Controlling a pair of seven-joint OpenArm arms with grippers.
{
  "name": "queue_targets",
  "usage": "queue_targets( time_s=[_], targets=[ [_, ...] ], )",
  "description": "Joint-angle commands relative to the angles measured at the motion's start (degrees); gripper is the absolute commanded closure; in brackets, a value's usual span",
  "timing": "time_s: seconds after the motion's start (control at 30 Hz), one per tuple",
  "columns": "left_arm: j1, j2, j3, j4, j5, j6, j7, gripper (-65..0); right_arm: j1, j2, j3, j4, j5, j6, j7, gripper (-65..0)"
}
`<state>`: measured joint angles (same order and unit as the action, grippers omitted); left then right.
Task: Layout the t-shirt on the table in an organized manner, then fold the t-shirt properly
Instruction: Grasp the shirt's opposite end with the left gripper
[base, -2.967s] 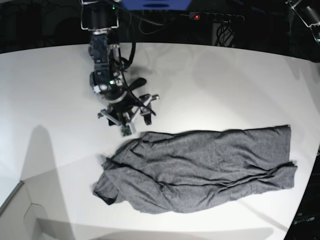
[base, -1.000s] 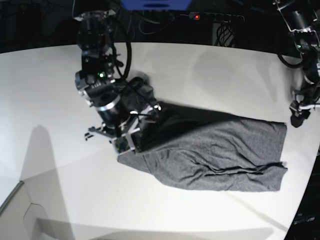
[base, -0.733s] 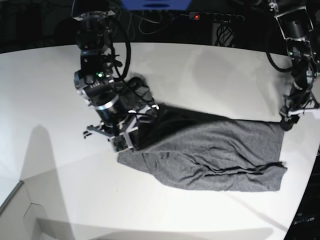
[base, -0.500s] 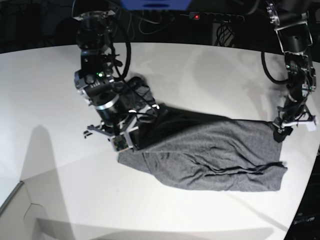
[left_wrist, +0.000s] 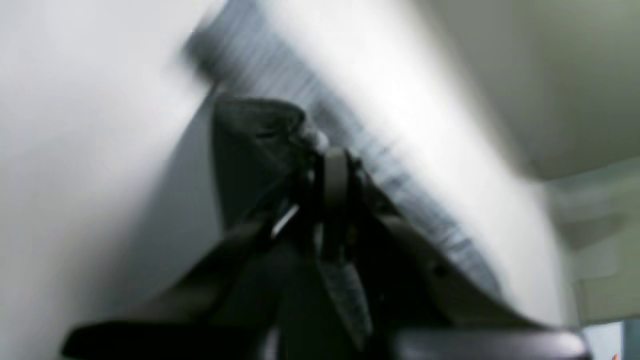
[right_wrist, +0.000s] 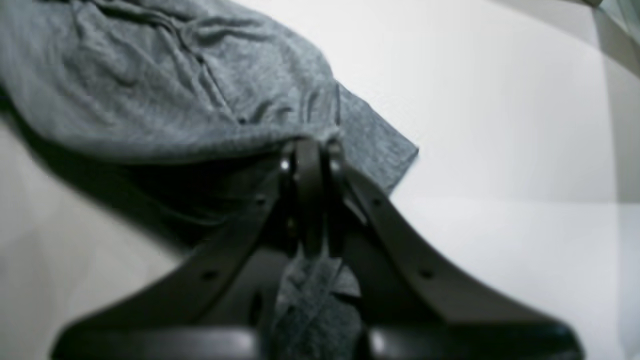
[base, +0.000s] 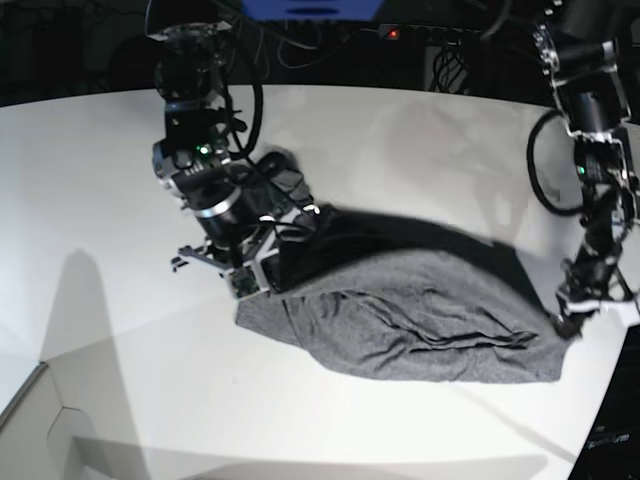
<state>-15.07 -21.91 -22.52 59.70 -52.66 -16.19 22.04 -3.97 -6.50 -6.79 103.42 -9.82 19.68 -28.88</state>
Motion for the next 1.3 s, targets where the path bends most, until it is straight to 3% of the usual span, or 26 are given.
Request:
queue_targets(
  time_s=[0.0,0.2,0.43,0.6,0.67,0.73,0.9,1.13,1.27],
  targets=[
    [-3.44,-1.17,-0.11,1.35,-0.65,-0.56,-1.34,-0.3,0.76,-0.31,0.06,0.8,0.64,-0.12,1.59,0.0],
    [-14.78,0.77,2.08,-2.78,-0.04,-0.56,-1.34,-0.2,0.93,-0.13,0.24,0.72,0.64,-0.12,1.59,0.0],
    [-28.23,3.05,9.12,-19.22,-0.04,-0.56,-2.57,-0.4,1.29,1.27,0.41,-1.31,0.55,-0.12,1.68,0.0],
    [-35.35,4.9,18.61,-32.32,-0.04,-0.56,-13.65,-0.5,1.46,1.71,0.33,-2.01,0.55,-0.12,1.76,0.0],
    [-37.81,4.9,23.18,-37.06,-0.13,-0.56,-14.97,-2.8,1.46,1.8,0.33,-2.01,0.55,-0.12,1.76,0.0],
    [-38.95,5.34,25.2,-40.23,-0.48,-0.56,-15.14,-10.8,1.99,1.8,0.33,-2.01,0.55,-0.12,1.68,0.0],
    [-36.49,5.25,24.33,-37.59,-0.65,-0.83,-14.79,-31.8,2.52,1.8,0.33,-2.1,0.55,-0.12,1.68,0.0],
    [-17.85,4.29,16.85,-13.42,-0.13,-0.56,-6.97,-32.8,2.52,1.8,0.15,-2.1,0.55,-0.12,1.68,0.0],
    [-9.68,4.46,15.71,-9.9,-0.04,-0.56,-6.88,-32.8,2.52,1.89,0.06,-2.1,0.55,-0.12,1.76,0.0]
  ],
)
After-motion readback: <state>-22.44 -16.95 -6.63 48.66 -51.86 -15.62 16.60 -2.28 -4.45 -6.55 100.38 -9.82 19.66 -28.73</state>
